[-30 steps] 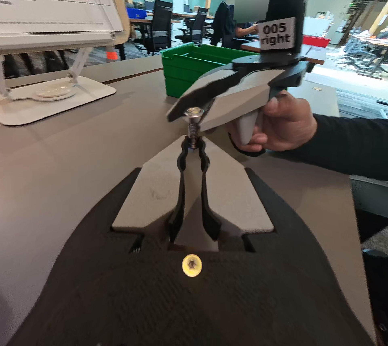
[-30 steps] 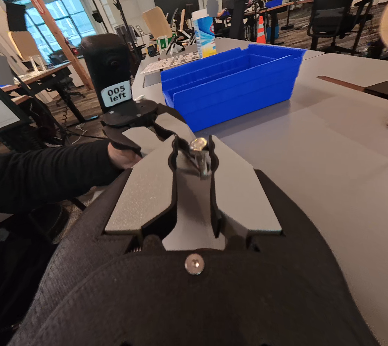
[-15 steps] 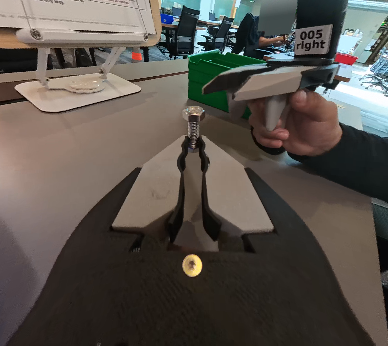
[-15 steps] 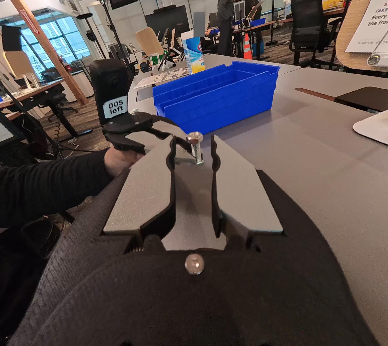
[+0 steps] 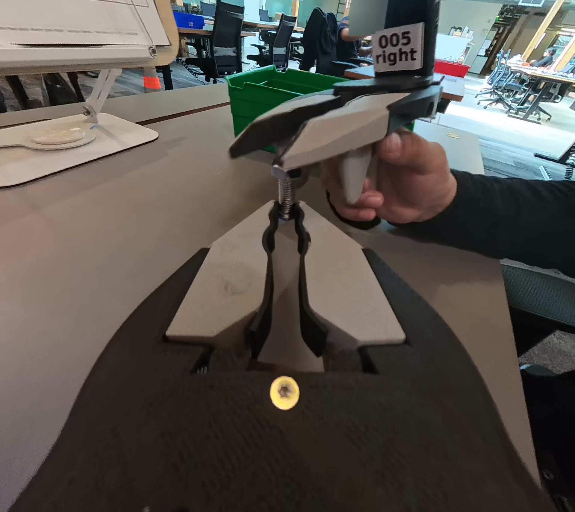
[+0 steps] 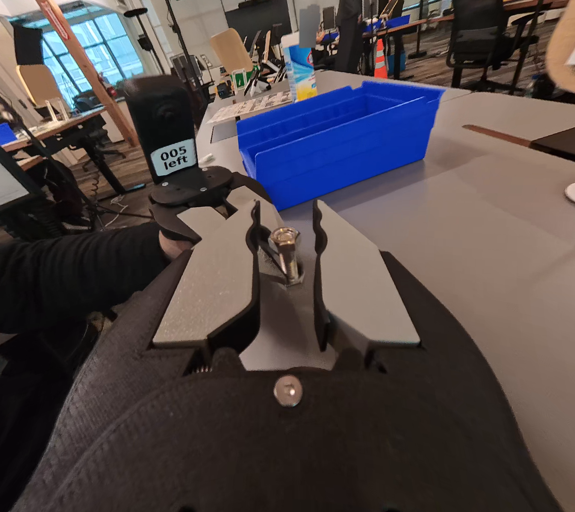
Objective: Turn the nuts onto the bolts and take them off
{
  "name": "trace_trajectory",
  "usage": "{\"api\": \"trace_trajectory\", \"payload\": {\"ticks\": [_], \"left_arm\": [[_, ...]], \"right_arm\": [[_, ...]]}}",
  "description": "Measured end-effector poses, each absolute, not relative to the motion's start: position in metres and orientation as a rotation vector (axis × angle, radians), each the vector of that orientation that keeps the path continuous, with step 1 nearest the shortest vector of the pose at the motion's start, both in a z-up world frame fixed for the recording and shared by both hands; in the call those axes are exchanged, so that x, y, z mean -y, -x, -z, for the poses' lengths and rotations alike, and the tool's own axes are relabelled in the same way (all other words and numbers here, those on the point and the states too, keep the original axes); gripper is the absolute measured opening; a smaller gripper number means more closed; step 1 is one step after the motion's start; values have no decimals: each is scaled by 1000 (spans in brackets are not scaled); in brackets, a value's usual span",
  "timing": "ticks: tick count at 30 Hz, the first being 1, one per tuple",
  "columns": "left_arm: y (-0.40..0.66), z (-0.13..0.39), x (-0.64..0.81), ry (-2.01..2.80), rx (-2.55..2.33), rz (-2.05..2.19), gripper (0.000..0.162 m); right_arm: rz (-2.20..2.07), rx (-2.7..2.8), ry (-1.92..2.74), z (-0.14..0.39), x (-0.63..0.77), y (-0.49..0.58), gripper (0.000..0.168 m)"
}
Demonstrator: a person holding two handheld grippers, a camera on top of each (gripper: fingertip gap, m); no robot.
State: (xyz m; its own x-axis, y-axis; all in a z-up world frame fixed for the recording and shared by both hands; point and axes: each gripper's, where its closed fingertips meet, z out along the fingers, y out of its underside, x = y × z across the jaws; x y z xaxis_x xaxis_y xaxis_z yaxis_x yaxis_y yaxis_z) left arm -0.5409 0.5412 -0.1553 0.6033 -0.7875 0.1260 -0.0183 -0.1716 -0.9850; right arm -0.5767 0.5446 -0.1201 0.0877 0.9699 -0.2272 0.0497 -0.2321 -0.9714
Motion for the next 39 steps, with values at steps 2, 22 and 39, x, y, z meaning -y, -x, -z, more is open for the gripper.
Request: {"api": "trace_trajectory", "payload": {"ticks": [2, 22, 39], "left_arm": [[544, 155, -543, 1618, -667, 789, 6], [562, 162, -560, 1676, -599, 593, 6], [553, 163, -553, 1667, -653, 620, 7]], "right_arm": [[-1307, 1020, 1446, 110, -552, 566, 31], [-1117, 1052, 1538, 138, -552, 582, 30], [-1160, 1064, 1552, 141, -552, 583, 17]]}}
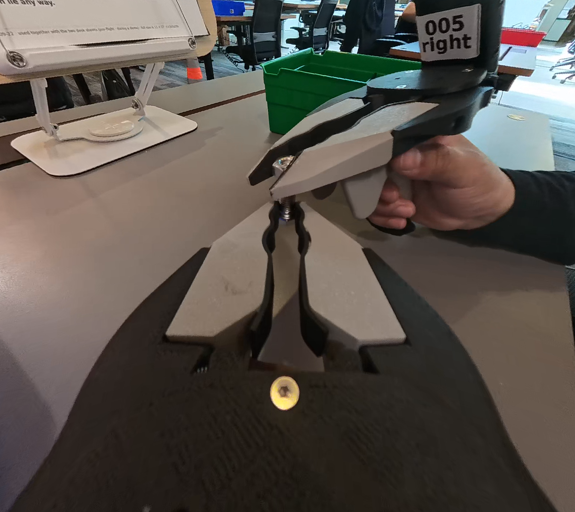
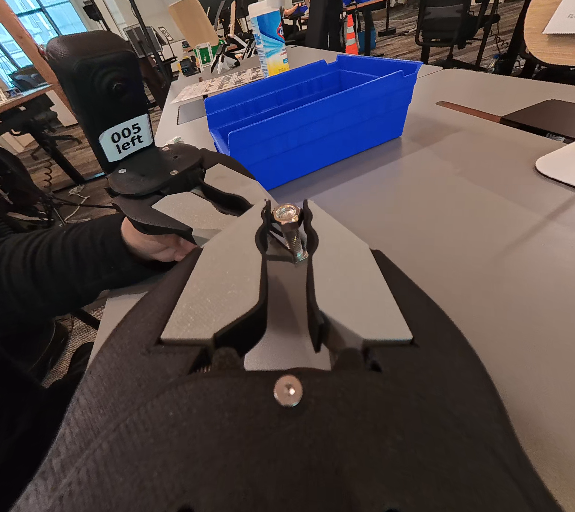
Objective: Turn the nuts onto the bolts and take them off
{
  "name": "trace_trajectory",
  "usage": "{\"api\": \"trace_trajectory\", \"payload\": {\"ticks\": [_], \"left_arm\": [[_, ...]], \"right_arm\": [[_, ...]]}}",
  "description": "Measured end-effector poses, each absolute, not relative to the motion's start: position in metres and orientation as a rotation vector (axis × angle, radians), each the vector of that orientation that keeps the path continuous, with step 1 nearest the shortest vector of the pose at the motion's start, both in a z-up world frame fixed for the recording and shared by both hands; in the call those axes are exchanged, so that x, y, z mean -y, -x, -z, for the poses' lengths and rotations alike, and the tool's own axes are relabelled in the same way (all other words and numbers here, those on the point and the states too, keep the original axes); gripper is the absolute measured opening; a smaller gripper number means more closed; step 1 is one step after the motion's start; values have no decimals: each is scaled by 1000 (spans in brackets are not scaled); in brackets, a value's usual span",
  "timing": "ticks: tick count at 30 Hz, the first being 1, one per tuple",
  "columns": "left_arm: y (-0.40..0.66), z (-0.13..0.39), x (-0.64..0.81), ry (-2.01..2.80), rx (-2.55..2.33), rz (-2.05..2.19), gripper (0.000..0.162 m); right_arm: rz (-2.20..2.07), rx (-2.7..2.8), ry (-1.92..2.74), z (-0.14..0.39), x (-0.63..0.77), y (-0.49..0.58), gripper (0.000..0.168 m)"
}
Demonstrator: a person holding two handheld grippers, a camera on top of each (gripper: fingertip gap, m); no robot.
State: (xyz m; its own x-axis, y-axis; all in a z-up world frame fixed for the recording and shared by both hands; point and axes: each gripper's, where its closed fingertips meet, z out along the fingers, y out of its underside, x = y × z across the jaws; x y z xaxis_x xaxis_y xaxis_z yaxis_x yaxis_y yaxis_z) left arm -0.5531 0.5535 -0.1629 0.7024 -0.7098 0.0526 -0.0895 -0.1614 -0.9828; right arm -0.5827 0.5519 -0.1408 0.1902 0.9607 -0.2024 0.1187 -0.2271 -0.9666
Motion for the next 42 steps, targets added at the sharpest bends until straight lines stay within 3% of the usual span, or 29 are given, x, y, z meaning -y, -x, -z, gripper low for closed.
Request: {"api": "trace_trajectory", "payload": {"ticks": [3, 5, 9, 23, 26, 42], "left_arm": [[554, 163, -554, 1669, -647, 613, 7], [558, 163, -557, 1677, -624, 593, 7], [569, 164, -565, 1699, -554, 579, 6], [557, 166, -558, 1694, -628, 585, 7], [551, 165, -555, 1676, -659, 584, 6], [551, 164, -554, 1676, -650, 612, 7]], "right_arm": [[-1140, 1060, 1549, 141, -553, 583, 18], [-1121, 1047, 1558, 142, -556, 582, 34], [-1078, 1010, 1559, 141, -561, 578, 41], [-1074, 1021, 1547, 144, -555, 588, 28], [-1049, 1024, 1543, 144, -556, 587, 15], [-1055, 1031, 1551, 143, -558, 585, 15]]}}
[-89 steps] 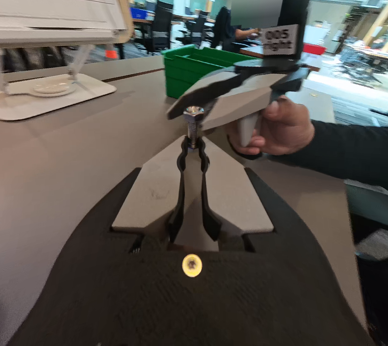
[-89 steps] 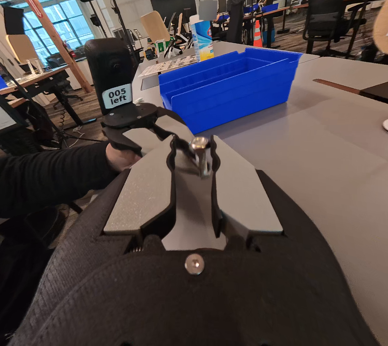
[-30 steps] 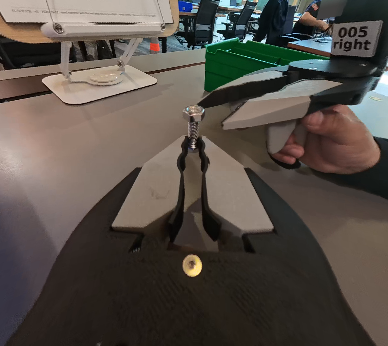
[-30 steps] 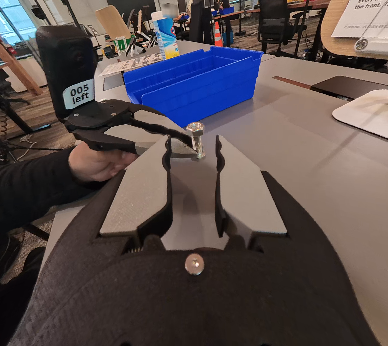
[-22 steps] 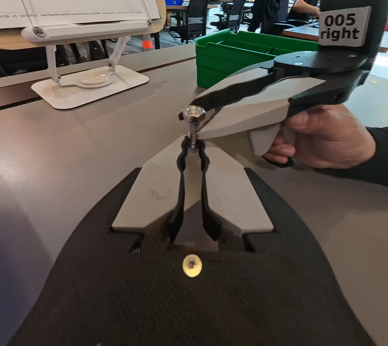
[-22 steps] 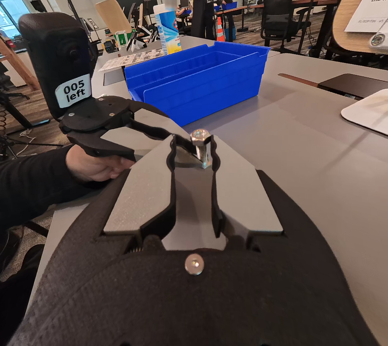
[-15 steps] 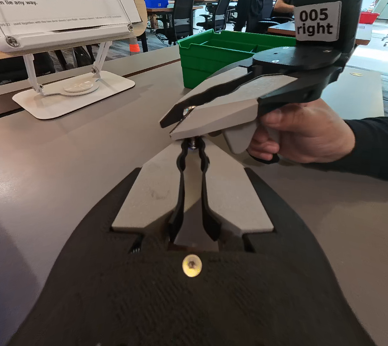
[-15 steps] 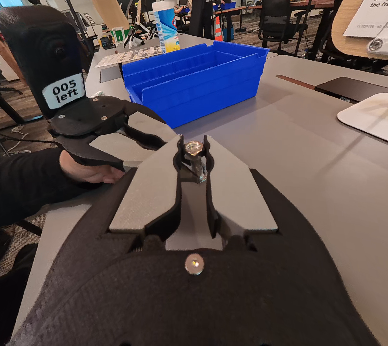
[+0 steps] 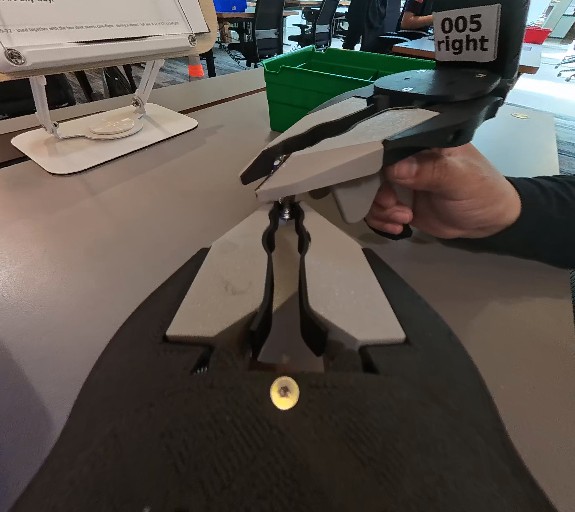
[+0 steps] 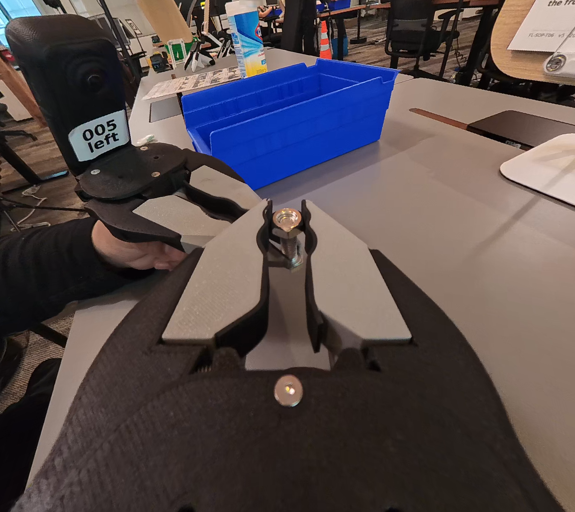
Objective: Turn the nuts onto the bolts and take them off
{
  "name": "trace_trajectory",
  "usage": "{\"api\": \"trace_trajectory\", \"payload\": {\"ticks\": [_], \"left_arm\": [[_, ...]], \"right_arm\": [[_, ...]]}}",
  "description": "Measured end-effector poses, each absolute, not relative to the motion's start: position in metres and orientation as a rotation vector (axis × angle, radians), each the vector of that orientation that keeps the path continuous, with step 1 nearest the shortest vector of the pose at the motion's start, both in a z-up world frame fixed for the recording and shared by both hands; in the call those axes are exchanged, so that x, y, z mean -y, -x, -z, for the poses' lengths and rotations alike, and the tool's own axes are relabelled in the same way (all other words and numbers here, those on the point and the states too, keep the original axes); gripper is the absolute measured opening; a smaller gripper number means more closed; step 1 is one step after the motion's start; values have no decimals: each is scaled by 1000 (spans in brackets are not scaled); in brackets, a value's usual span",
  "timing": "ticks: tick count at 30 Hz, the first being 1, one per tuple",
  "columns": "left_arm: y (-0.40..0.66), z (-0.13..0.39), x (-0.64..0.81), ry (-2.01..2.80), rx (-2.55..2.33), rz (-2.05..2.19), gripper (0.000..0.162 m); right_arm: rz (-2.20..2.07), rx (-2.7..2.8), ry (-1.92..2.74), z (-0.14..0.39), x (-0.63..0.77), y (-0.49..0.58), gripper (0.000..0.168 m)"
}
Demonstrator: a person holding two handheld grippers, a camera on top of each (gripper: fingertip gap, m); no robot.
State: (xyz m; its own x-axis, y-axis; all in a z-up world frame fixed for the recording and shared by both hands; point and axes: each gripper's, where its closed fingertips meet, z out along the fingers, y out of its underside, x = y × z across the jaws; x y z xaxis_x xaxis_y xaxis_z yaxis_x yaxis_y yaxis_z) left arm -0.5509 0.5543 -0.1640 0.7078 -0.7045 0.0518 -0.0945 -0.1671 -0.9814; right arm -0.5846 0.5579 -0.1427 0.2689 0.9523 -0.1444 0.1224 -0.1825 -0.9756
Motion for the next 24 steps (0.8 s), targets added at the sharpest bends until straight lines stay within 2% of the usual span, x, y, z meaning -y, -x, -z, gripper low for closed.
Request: {"api": "trace_trajectory", "payload": {"ticks": [13, 19, 24], "left_arm": [[552, 164, -554, 1674, -646, 614, 7], [561, 161, -560, 1671, -588, 589, 7], [571, 160, -566, 1688, -518, 597, 6]], "right_arm": [[-1076, 1021, 1561, 143, -558, 585, 15], [-1092, 976, 1561, 140, -562, 581, 34], [-1037, 962, 1533, 136, -563, 575, 34]]}}
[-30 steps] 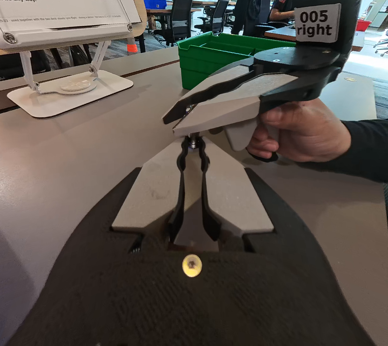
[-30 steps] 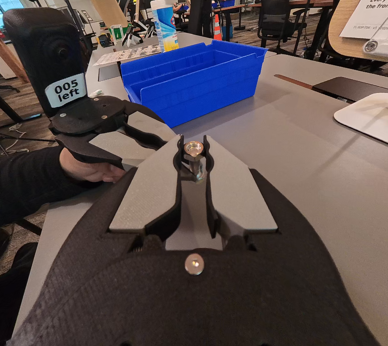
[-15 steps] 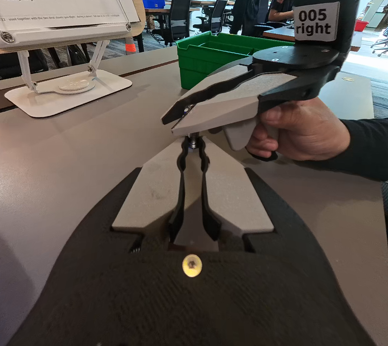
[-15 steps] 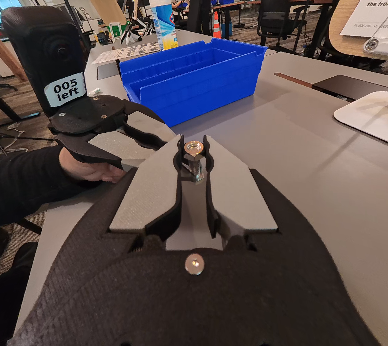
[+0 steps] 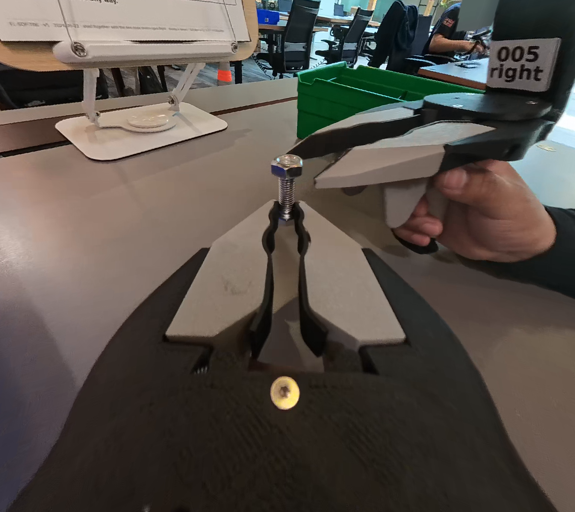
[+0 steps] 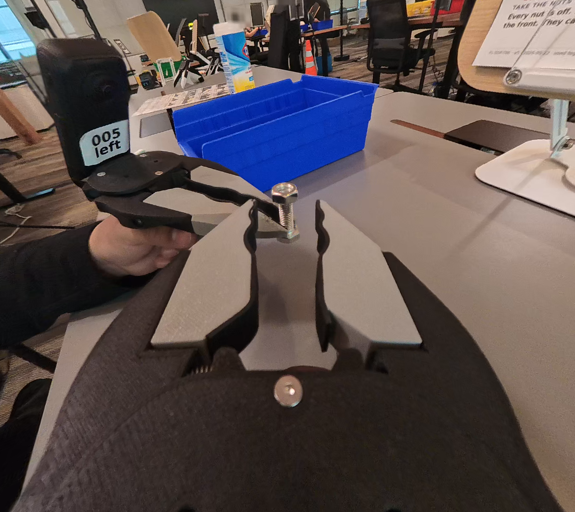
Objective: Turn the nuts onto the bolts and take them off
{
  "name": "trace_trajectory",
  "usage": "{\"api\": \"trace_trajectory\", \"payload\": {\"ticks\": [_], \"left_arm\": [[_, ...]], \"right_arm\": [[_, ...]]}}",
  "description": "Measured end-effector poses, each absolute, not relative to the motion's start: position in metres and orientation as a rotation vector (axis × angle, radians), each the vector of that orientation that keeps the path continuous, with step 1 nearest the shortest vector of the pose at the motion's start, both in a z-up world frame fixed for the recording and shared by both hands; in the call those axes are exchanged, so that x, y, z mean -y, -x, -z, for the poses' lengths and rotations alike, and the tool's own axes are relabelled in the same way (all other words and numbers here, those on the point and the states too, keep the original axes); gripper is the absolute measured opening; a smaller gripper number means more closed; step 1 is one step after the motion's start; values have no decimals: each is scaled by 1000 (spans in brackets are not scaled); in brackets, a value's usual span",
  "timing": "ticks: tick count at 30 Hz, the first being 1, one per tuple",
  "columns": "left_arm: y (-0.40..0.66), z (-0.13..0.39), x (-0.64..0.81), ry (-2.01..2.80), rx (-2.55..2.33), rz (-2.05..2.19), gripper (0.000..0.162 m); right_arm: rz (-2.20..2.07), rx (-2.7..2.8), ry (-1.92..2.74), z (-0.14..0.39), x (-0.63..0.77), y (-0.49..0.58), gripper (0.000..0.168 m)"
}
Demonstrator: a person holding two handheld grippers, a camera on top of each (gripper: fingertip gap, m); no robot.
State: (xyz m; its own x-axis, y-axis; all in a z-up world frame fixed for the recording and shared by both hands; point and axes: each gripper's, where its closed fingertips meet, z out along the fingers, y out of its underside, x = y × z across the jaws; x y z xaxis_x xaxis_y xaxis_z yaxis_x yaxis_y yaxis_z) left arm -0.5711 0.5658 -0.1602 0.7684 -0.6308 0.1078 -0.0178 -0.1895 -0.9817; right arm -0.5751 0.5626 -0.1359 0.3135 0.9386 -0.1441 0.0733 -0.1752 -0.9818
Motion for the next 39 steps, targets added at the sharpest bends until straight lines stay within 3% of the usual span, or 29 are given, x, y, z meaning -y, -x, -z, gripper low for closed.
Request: {"api": "trace_trajectory", "payload": {"ticks": [12, 19, 28, 31, 39], "left_arm": [[544, 159, -548, 1638, -685, 634, 6], [544, 157, -545, 1637, -676, 692, 7], [547, 159, -548, 1639, -674, 646, 7], [551, 159, -552, 1648, -643, 631, 7], [576, 161, -568, 1703, -488, 591, 6]], "right_arm": [[-1016, 1044, 1516, 141, -551, 587, 14], [-1017, 1057, 1519, 138, -551, 585, 13], [-1022, 1046, 1523, 139, -553, 584, 14], [-1069, 1010, 1544, 138, -554, 583, 35], [-1024, 983, 1525, 135, -557, 578, 35]]}}
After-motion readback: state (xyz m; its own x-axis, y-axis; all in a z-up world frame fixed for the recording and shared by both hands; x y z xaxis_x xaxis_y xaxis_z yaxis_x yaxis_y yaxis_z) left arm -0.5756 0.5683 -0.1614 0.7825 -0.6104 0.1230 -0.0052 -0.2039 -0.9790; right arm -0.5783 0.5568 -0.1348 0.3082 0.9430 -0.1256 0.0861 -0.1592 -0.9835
